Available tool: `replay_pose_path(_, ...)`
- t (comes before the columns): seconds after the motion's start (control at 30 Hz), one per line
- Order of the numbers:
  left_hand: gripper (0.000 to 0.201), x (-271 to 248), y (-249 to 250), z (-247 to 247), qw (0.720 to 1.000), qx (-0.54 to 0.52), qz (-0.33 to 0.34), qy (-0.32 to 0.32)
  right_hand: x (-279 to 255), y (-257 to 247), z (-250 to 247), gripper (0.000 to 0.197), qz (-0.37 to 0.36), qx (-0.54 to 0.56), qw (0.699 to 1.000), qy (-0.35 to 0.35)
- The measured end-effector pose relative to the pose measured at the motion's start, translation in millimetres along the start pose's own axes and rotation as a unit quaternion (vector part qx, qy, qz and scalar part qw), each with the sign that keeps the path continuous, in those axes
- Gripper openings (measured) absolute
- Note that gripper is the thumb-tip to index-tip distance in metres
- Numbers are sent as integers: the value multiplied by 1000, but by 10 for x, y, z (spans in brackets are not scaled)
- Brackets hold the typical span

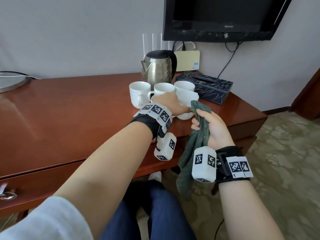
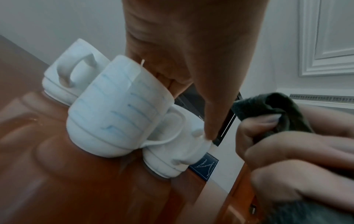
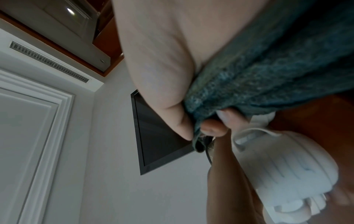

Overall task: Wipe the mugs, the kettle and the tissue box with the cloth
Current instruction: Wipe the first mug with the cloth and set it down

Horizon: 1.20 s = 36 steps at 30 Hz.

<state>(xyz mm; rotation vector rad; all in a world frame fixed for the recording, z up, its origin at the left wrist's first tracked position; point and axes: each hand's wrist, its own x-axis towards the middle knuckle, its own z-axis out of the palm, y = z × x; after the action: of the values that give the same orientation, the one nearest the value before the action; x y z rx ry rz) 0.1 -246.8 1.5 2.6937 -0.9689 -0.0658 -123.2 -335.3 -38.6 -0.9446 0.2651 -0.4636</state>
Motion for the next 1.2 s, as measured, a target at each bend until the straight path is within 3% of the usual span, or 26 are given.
replay_pose_path(0.17,74,89,-28,15,1000,-20,3,-24,53,13,-39,11,11,-6,1000,6)
replay_pose_path(0.33,60,102,-74,-61,996,-63,9,-65,101,40,-31,14,14,6,1000,3)
replay_pose_path(0.47,76,67,-120,-118,994,-39,16,-98,130,89,-32,14,22,5,1000,-3)
replay_pose_path(0.6,47,52,-134,-167,990,-5,23,-136,146,117,-27,16,26,5,1000,-3)
replay_pose_path(0.63,47,42,-131,-182,989,1,26,-143,147,126,-26,16,25,4,1000,-4)
replay_pose_path(1.2,45,-194,-317,-57,996,17,83,-16,58,236,126,15,24,1,1000,-5)
